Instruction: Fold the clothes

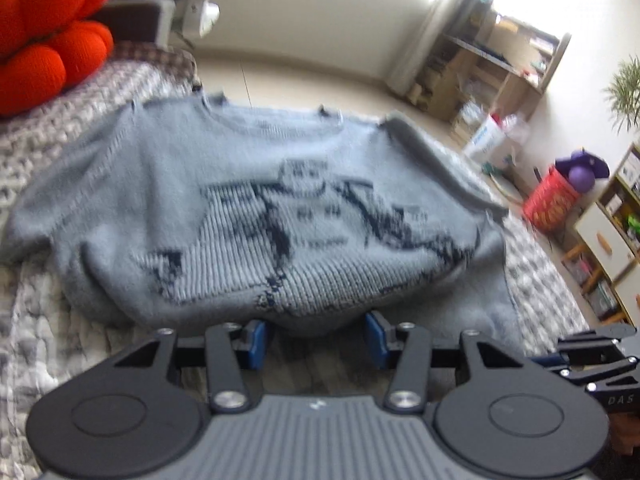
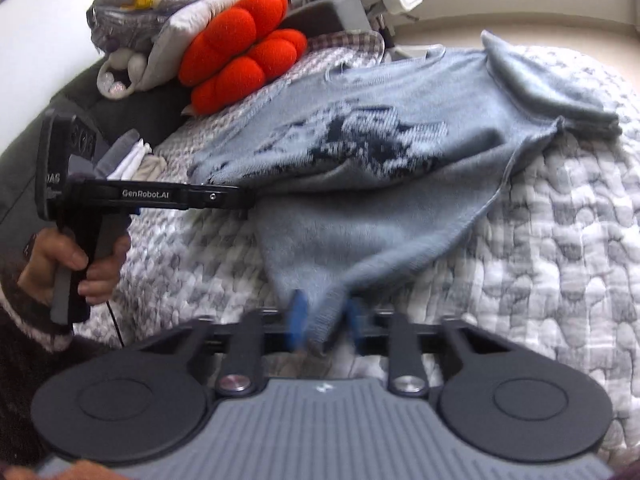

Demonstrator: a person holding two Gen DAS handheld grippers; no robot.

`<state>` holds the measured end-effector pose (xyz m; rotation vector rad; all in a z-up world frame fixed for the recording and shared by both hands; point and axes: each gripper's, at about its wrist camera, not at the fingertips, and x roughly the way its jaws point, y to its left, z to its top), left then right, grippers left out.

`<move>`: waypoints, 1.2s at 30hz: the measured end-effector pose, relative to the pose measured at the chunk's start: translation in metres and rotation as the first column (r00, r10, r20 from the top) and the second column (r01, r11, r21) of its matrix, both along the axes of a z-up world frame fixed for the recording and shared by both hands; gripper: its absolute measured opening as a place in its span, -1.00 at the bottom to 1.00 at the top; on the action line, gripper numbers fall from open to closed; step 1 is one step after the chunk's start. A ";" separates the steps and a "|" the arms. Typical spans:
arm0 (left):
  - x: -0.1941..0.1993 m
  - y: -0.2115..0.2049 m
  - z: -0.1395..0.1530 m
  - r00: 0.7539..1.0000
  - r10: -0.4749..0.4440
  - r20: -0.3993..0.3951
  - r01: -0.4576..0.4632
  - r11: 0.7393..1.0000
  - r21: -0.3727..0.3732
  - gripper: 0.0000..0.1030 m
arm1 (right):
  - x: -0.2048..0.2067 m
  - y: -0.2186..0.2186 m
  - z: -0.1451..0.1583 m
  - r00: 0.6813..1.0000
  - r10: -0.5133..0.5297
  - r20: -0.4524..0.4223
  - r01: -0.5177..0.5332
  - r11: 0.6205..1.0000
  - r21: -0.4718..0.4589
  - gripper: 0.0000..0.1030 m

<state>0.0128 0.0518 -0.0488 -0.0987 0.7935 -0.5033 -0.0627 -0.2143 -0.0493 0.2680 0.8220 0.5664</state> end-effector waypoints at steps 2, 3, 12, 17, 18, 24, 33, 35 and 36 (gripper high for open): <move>0.002 0.000 0.003 0.999 0.026 0.037 -0.025 0.999 -0.024 -0.05 | 0.001 -0.003 0.006 0.999 -0.021 0.034 0.020 0.999 0.035 -0.75; 0.004 0.001 0.004 0.998 0.041 0.050 -0.039 0.999 -0.036 -0.05 | 0.002 -0.005 0.009 0.998 -0.034 0.053 0.031 0.998 0.052 -0.76; 0.046 -0.006 -0.001 0.974 0.186 0.127 -0.173 0.979 -0.106 -0.05 | 0.026 -0.017 0.029 0.965 -0.190 0.183 0.165 0.976 0.141 -0.81; 0.068 -0.002 -0.011 0.957 0.267 0.117 -0.253 0.960 -0.122 -0.05 | 0.052 -0.029 0.028 0.928 -0.318 0.194 0.292 0.944 0.154 -0.82; 0.072 -0.001 -0.013 0.954 0.281 0.103 -0.267 0.955 -0.128 -0.05 | 0.059 -0.032 0.026 0.921 -0.343 0.184 0.318 0.936 0.154 -0.82; 0.077 0.010 -0.009 0.946 0.314 0.075 -0.300 0.941 -0.156 -0.04 | 0.096 -0.050 0.004 0.880 -0.463 0.107 0.452 0.885 0.112 -0.83; 0.047 0.045 0.011 0.937 0.346 0.038 -0.335 0.927 -0.168 0.06 | 0.111 -0.057 -0.017 0.843 -0.536 0.049 0.535 0.844 0.030 -0.88; 0.040 0.056 0.012 0.934 0.358 -0.007 -0.353 0.918 -0.180 0.09 | 0.111 -0.052 -0.014 0.841 -0.538 0.050 0.538 0.843 0.015 -0.88; 0.037 0.060 0.010 0.933 0.359 -0.037 -0.360 0.915 -0.181 0.13 | 0.111 -0.051 -0.013 0.842 -0.537 0.051 0.537 0.844 0.010 -0.85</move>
